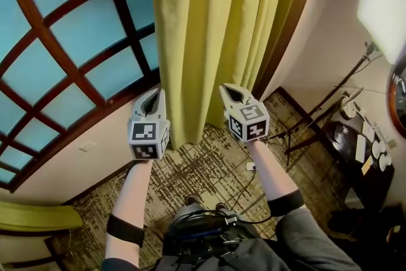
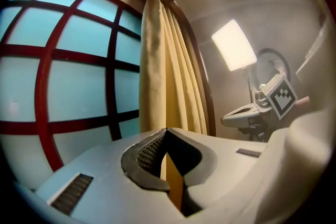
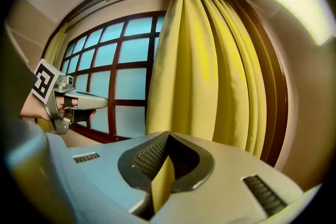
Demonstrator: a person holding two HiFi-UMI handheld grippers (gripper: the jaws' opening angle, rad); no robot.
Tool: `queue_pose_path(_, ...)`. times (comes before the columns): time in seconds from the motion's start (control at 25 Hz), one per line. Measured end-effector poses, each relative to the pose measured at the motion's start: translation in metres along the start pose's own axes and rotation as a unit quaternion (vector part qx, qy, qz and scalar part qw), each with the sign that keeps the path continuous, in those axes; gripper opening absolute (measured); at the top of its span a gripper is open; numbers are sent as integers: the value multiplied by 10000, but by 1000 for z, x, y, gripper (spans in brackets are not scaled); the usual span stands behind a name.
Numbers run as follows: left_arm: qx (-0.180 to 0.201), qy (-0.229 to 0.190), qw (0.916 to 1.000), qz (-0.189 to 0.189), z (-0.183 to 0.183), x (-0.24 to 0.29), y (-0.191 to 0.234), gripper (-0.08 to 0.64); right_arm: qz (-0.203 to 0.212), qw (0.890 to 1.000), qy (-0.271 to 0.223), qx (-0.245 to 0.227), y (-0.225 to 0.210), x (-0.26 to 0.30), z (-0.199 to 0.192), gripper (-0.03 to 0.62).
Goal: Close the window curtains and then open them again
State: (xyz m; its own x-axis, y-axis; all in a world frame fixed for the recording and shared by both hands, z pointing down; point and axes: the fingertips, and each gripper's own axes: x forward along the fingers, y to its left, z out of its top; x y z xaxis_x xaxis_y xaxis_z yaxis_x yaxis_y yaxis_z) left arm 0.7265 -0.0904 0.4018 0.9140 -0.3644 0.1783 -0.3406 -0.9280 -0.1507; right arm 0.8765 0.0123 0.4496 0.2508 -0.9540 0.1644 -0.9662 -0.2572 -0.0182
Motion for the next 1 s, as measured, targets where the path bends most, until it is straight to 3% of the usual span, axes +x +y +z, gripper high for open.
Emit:
queue_pose_path(0.36,-585,538,9896,1198,-94,-109,-18,6,880,9952,372,200,41,-57,-73,3)
queue_pose_path(0.68,-1087,877,9647,2233,-156,-233,-21,6,1698,9831,589,351,106,-84,-119,3)
queue_pose_path(1.0,-1376,1038,9460,2744,-201,-344,10,6,2104,9743,751,293,206,-97,-136,3)
